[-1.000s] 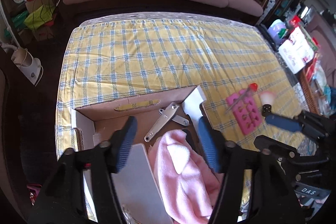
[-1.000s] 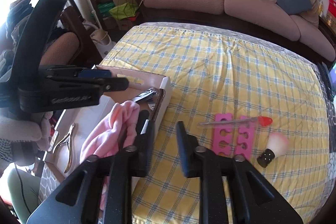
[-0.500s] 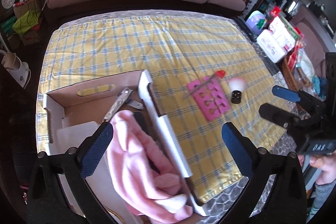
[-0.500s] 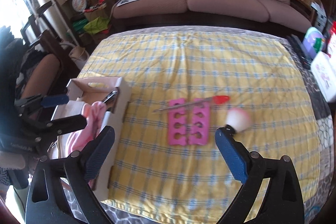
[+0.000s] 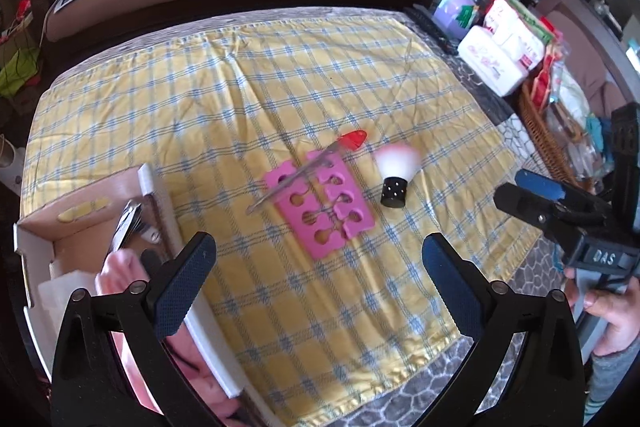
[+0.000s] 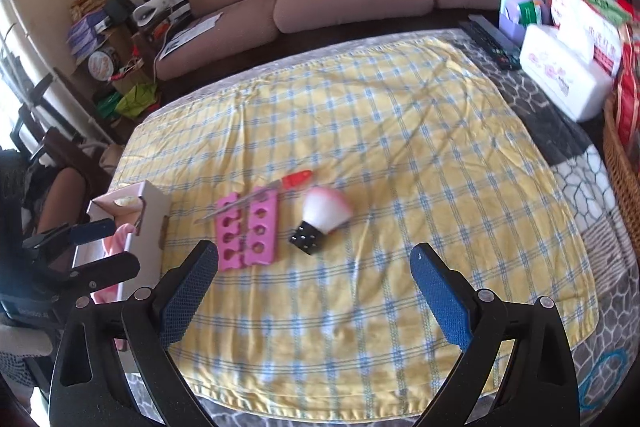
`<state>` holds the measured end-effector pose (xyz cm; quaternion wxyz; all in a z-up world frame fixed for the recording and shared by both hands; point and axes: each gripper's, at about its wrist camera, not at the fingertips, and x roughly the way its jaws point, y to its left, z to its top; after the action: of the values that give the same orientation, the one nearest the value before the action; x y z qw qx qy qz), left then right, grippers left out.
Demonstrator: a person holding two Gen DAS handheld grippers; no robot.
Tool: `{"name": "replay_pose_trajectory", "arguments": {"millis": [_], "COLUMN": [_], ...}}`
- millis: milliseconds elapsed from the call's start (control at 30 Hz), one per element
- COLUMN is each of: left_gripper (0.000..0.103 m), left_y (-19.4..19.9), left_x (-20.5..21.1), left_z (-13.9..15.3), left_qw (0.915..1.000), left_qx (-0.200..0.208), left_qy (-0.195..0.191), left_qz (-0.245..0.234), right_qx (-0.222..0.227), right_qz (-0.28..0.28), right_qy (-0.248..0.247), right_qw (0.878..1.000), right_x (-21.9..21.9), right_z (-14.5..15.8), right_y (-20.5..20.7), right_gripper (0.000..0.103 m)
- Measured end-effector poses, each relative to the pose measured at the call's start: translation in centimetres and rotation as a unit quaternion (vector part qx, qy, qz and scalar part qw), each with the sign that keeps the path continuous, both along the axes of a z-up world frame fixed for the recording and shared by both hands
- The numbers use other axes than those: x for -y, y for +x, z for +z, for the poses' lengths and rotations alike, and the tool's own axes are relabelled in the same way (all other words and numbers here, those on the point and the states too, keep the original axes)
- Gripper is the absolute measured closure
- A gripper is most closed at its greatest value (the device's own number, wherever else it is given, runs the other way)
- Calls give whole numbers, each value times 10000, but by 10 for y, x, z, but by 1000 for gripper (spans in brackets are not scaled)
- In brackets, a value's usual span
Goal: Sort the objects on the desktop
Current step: 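Move both tools over to the red-capped stick on the toe separators, then grasp the red-capped stick with the left gripper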
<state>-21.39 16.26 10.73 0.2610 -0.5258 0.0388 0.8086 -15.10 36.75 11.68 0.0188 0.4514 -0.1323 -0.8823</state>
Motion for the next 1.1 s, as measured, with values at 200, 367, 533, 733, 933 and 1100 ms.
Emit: {"name": "replay_pose_trajectory", "arguments": {"millis": [200,367,533,733,933,1100], "left_gripper": [21,32,48,48,48,48], "left_y": [-37,-57,-63,-69,-63,-59], "left_x": [-29,-37,-38,-36,-44,-44], "left_z": [-18,-40,-57,-62,-74,-85], "left_qw": [9965,9899,9845,9778,9580,9520], "left_qx": [-29,100,261,248,130,118], "left_qy": [-752,-1239,-1459,-1662,-2243,-2351], "left_qz": [-368,-687,-934,-1248,-1782,-1957], "right_qx": [98,144,276,483,1051,1289], "right_qz": [-144,-144,84,221,-45,-158], "right_qy": [-328,-965,-1341,-1761,-1700,-1565], "right_qw": [9993,9951,9905,9829,9798,9791], "right_x": [-29,-45,-35,-8,-1,-2], "right_z": [-22,-31,-33,-45,-70,-81], "right_y": [-4,-25,-70,-109,-130,-141], "right_gripper": [5,32,38,55,55,52]}}
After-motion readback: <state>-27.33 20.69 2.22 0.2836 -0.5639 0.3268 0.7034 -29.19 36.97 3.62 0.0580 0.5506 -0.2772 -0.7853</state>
